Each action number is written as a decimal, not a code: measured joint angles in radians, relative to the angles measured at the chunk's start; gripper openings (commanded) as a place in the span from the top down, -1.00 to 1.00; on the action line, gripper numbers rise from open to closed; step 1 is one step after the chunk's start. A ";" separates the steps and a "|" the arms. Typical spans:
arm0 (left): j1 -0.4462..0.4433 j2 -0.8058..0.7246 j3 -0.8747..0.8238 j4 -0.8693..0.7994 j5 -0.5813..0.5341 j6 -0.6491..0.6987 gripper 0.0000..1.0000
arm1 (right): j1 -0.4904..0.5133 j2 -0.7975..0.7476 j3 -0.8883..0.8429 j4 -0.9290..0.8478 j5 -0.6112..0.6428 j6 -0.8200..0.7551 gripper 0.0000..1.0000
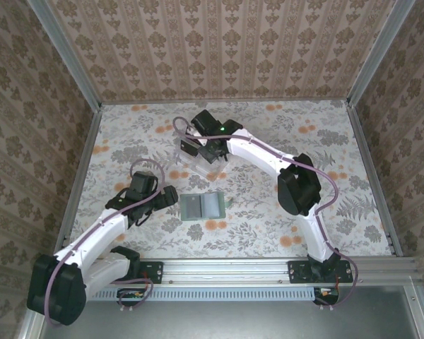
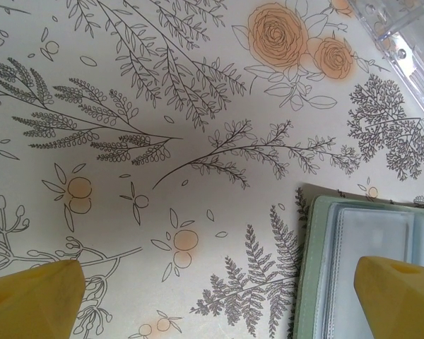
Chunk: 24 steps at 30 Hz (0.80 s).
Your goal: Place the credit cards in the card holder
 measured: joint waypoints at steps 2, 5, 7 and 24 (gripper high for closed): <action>0.000 0.004 -0.001 0.000 0.003 0.000 -1.00 | 0.000 -0.030 0.000 0.000 -0.015 0.001 1.00; 0.000 0.010 -0.002 0.001 0.006 0.000 -1.00 | 0.007 -0.090 -0.001 0.001 -0.037 0.010 1.00; 0.000 0.015 -0.002 0.002 0.007 0.000 -0.99 | 0.013 -0.144 -0.022 0.018 -0.052 0.033 1.00; -0.034 0.020 -0.003 0.023 0.000 0.000 -0.99 | 0.247 -0.506 -0.780 0.438 -0.115 0.754 1.00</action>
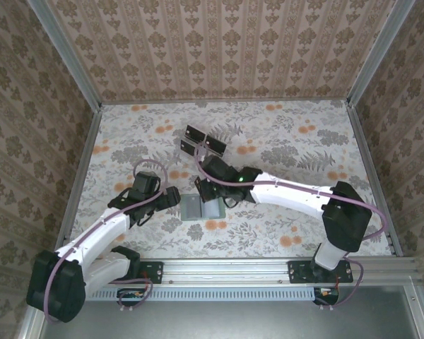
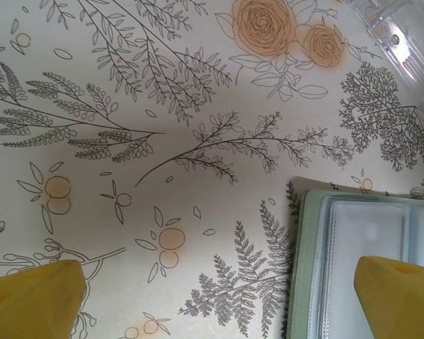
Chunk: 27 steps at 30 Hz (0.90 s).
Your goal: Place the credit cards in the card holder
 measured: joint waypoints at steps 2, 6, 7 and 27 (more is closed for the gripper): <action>-0.002 0.001 0.000 0.000 -0.003 0.000 -1.00 | 0.016 -0.006 -0.051 0.040 0.010 0.063 1.00; -0.022 0.006 0.000 0.000 -0.014 0.000 -1.00 | 0.018 -0.015 -0.101 0.101 0.020 0.144 1.00; -0.030 0.006 0.000 0.000 -0.015 0.000 -1.00 | 0.018 -0.016 -0.108 0.117 0.021 0.160 1.00; -0.085 0.019 0.000 0.000 -0.043 0.000 -1.00 | 0.008 -0.017 -0.305 0.256 0.068 0.259 1.00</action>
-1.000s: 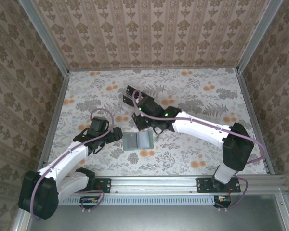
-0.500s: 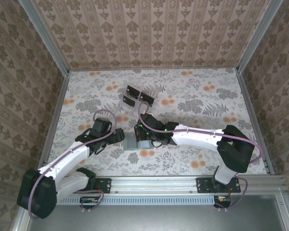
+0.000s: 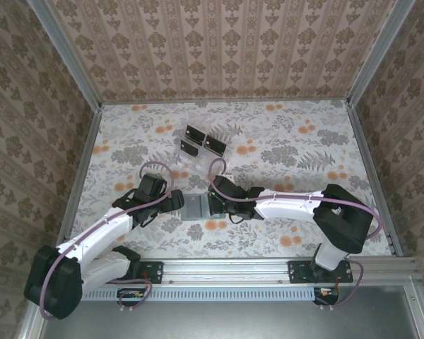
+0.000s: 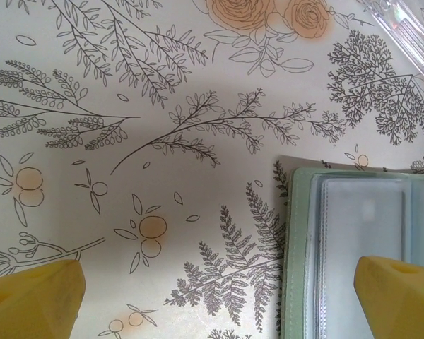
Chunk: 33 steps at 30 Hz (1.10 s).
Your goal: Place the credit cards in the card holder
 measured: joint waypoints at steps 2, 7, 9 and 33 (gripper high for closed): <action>-0.012 0.000 0.000 0.000 0.000 0.000 -0.99 | -0.011 -0.009 -0.027 0.009 0.001 0.008 1.00; -0.054 0.022 0.000 0.021 -0.001 0.001 -0.99 | -0.032 -0.051 -0.068 0.026 0.001 0.014 1.00; -0.074 0.043 0.002 0.029 -0.006 0.005 -1.00 | -0.039 -0.061 -0.080 0.026 0.001 0.014 1.00; -0.166 0.217 0.030 0.115 -0.117 0.042 -1.00 | -0.050 -0.068 -0.124 0.076 0.000 0.018 1.00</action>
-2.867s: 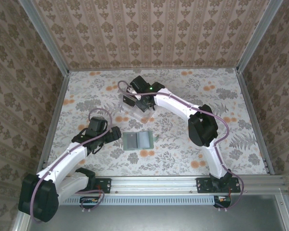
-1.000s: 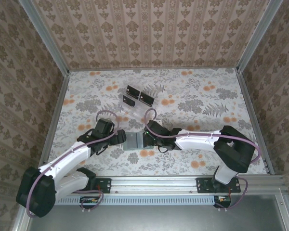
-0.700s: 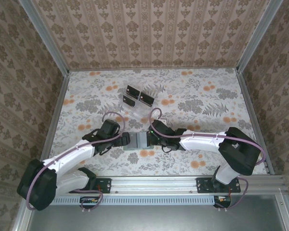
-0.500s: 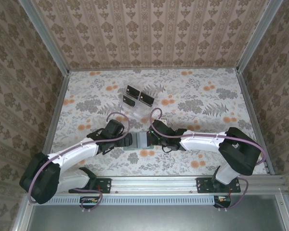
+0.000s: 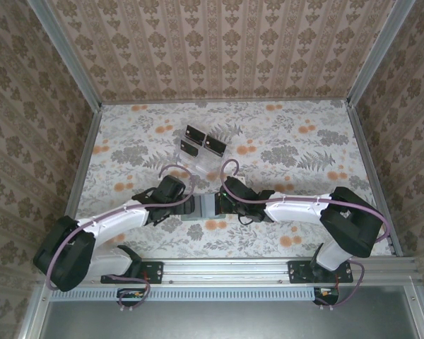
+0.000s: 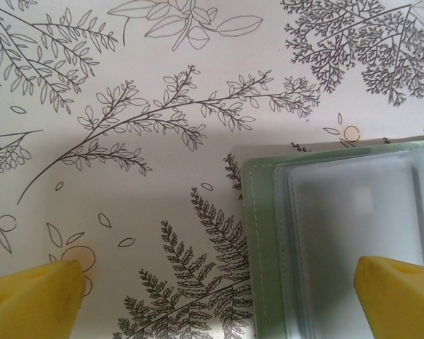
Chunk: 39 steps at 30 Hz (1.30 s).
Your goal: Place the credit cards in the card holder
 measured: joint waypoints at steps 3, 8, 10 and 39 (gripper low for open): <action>-0.001 0.009 -0.012 0.005 -0.009 0.000 -0.99 | -0.003 -0.002 -0.002 0.007 -0.005 0.000 1.00; -0.007 0.001 -0.040 0.014 -0.027 -0.018 -0.99 | -0.019 -0.027 -0.010 0.032 -0.033 -0.001 1.00; -0.008 -0.005 -0.049 0.019 -0.030 -0.031 -0.99 | -0.024 -0.041 -0.018 0.047 -0.046 -0.004 1.00; -0.023 -0.029 -0.077 0.037 -0.063 -0.092 -1.00 | 0.019 0.117 -0.230 0.833 -0.116 0.087 1.00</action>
